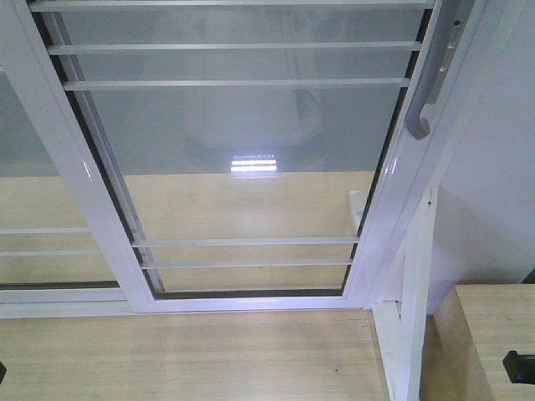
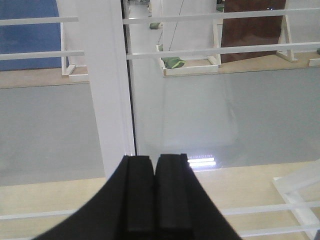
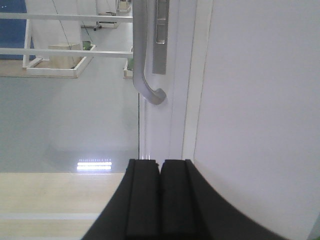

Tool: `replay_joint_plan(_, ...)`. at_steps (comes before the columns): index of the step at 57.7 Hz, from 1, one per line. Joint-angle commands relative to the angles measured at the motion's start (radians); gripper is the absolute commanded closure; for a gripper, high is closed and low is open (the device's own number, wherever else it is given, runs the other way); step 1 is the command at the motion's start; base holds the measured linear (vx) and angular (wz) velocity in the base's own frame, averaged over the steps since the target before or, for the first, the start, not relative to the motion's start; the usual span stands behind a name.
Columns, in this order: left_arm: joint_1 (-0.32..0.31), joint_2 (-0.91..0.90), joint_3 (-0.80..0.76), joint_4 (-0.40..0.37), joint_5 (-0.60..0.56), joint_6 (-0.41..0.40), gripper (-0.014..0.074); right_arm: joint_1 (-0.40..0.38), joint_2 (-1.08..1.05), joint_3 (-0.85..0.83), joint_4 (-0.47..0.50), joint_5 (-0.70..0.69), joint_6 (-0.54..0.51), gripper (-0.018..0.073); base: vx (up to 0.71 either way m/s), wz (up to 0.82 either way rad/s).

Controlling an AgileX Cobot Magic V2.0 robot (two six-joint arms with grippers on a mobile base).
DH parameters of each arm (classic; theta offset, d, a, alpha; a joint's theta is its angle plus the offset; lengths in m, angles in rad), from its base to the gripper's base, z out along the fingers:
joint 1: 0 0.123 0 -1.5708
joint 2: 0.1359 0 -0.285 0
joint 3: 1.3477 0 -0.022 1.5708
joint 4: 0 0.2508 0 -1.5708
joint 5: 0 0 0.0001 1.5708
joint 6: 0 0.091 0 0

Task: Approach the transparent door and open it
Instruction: 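Drive up close to the door and stop facing its silver handle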

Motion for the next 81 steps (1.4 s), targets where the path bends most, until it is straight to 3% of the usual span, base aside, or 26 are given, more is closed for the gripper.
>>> replay_joint_plan(1,-0.005,0.007,0.006,-0.011,-0.082,-0.005,0.0594,-0.002,0.018,0.001,-0.002,-0.074,-0.004,0.0564,0.0,0.0)
replay_joint_plan(30,-0.005,0.007,0.006,-0.011,-0.083,-0.005,0.0594,-0.002,0.018,0.001,-0.003,-0.075,-0.006,0.0564,0.0,0.0)
replay_joint_plan(42,-0.005,0.007,0.006,-0.008,-0.084,-0.003,0.0594,-0.002,0.018,0.001,-0.062,-0.09,-0.062,0.0564,0.0,0.0)
replay_joint_plan(60,-0.005,0.007,0.006,-0.011,-0.215,-0.003,0.0594,-0.002,0.018,0.001,0.005,-0.415,-0.023,0.0564,0.0,0.0)
replay_joint_plan(81,-0.005,0.007,0.006,-0.004,-0.246,-0.003,0.0594,-0.002,0.018,-0.001,0.006,-0.545,0.006,0.0564,0.0,0.0)
